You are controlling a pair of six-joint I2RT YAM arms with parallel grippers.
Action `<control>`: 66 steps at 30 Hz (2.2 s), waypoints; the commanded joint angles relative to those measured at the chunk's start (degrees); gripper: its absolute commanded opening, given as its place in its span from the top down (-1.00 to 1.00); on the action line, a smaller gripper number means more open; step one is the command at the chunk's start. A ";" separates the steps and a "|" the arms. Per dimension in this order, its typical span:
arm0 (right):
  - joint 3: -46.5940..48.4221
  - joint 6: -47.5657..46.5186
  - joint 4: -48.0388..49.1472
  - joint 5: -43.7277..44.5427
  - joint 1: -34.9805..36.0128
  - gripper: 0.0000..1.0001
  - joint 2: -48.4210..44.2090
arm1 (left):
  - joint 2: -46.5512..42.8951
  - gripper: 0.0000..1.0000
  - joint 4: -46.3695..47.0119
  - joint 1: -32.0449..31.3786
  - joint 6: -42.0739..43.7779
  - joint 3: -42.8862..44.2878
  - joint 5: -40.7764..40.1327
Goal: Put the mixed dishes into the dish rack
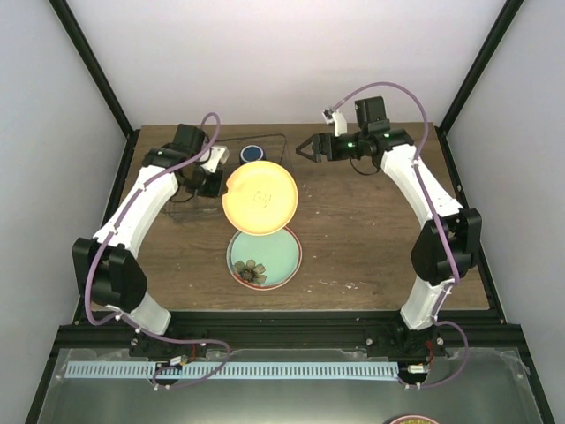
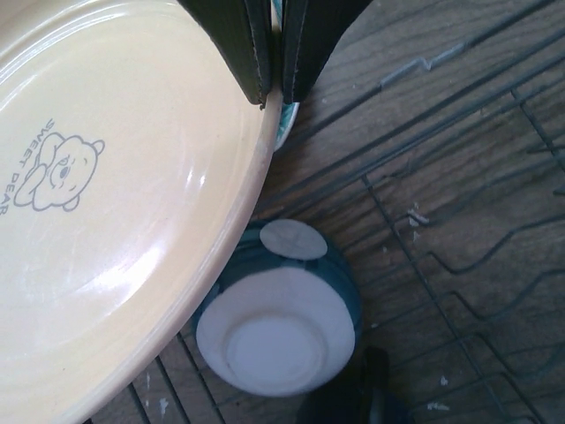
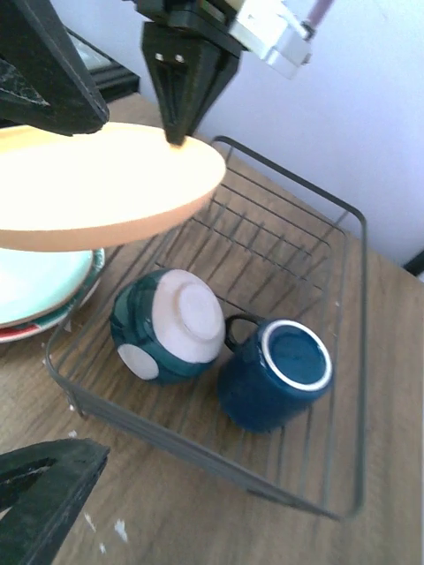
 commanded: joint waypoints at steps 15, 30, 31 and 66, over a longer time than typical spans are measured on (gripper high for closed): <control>-4.80 1.10 6.18 -11.88 7.63 -0.71 6.34 | 3.45 1.00 6.27 0.03 -1.26 4.54 3.08; 0.05 -0.21 4.26 -9.89 8.77 0.78 8.12 | 3.28 0.96 7.10 0.03 -1.21 3.75 0.32; 0.55 -0.47 4.22 -9.57 8.77 0.84 8.23 | 3.11 0.94 7.31 -0.02 -1.27 3.60 -0.18; 21.79 -31.33 47.42 -2.39 13.55 0.99 28.52 | -8.69 -0.27 7.66 15.22 -7.99 3.04 -0.82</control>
